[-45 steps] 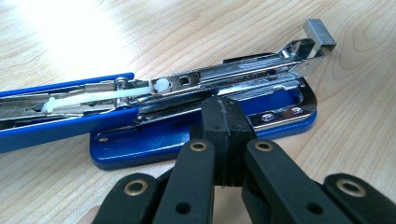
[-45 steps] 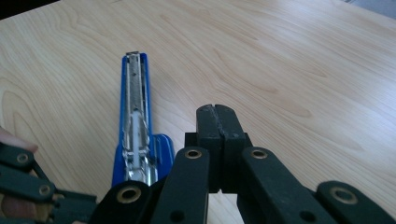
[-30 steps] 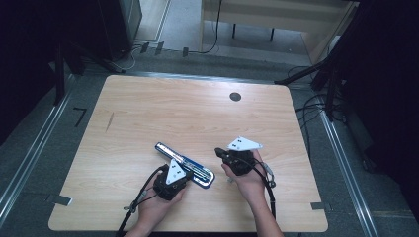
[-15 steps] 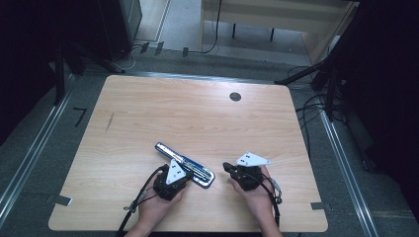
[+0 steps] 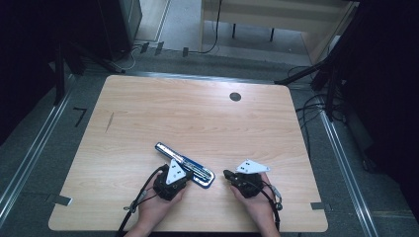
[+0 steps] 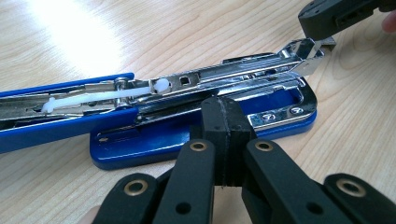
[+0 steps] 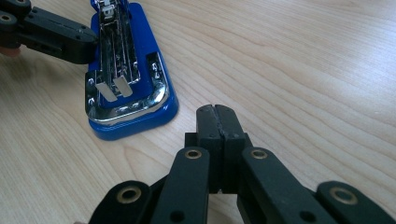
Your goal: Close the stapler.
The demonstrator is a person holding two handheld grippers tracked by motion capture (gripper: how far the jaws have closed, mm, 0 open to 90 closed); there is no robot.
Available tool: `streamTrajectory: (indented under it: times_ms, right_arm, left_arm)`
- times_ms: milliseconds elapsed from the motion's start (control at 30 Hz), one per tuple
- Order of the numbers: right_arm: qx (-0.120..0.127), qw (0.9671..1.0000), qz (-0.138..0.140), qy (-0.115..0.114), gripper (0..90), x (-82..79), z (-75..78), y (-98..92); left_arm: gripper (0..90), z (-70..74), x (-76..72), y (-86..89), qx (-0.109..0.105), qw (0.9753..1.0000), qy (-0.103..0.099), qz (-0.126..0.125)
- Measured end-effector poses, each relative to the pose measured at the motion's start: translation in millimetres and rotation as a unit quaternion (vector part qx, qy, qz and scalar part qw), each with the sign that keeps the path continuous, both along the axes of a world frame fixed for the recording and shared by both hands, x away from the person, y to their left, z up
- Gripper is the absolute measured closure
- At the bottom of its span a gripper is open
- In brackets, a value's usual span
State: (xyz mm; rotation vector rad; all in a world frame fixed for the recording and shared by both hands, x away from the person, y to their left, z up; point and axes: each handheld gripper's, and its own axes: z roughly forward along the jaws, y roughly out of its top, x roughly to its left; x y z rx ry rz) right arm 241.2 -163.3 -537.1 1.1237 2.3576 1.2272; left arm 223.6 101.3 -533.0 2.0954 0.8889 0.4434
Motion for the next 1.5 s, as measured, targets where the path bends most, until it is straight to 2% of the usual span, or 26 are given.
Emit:
streamTrajectory:
  times_ms: [567, 1500]
  right_arm:
    - [-0.01, 0.9999, 0.001, 0.005, 90.0, -5.6, -1.1, -7.6]
    - [-0.013, 0.9996, -0.024, 0.002, 90.0, -15.2, -0.1, -33.7]
  left_arm:
    - [90.0, 0.0, 0.3, 0.3, 0.0, 1.0, 0.0, -0.001]
    - [90.0, 0.0, 0.1, 0.1, 0.0, 1.0, 0.0, -0.001]
